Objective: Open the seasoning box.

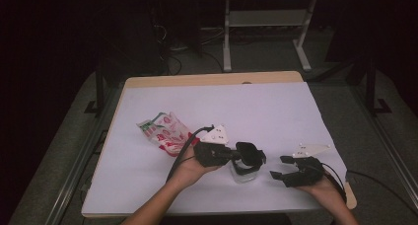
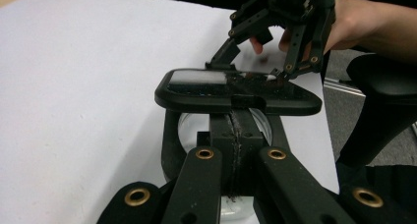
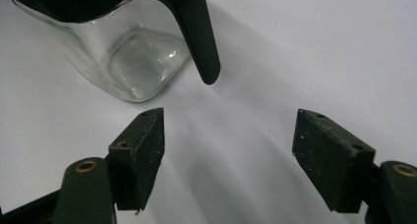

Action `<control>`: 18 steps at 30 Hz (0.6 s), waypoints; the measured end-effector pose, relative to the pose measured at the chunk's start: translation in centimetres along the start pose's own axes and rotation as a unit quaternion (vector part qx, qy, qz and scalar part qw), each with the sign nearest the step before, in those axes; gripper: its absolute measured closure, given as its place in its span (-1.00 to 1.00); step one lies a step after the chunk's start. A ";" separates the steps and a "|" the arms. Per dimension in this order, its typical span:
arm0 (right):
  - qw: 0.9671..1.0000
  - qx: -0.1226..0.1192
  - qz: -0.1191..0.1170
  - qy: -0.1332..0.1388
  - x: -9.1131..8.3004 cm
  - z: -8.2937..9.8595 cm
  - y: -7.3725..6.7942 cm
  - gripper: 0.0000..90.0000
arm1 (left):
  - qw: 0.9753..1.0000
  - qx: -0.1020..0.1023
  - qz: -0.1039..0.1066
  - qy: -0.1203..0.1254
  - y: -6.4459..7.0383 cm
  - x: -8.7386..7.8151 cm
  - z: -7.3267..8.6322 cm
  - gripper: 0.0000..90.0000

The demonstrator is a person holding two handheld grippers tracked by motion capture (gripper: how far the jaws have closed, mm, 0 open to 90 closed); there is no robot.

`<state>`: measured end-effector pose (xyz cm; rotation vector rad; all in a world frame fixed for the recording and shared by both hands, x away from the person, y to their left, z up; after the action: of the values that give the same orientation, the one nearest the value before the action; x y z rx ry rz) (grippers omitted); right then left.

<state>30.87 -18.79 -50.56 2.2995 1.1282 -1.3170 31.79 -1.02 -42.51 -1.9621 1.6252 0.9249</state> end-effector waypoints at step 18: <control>1.000 0.002 0.000 0.005 0.0 0.1 0.0 -0.39 | 1.000 0.026 0.006 0.001 0.4 0.2 -3.2 1.00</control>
<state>30.81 -18.91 -50.60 2.3111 1.1303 -1.3120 32.15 -3.44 -40.45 -1.9199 1.6485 0.8761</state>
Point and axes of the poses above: each handheld gripper's, and its own axes: x roughly forward along the jaws, z roughly out of its underside, y roughly to its right, the point moved 9 cm from there along x, roughly forward along the jaws, and after that the axes turned 14 degrees about -y, right-handed, at the moved point
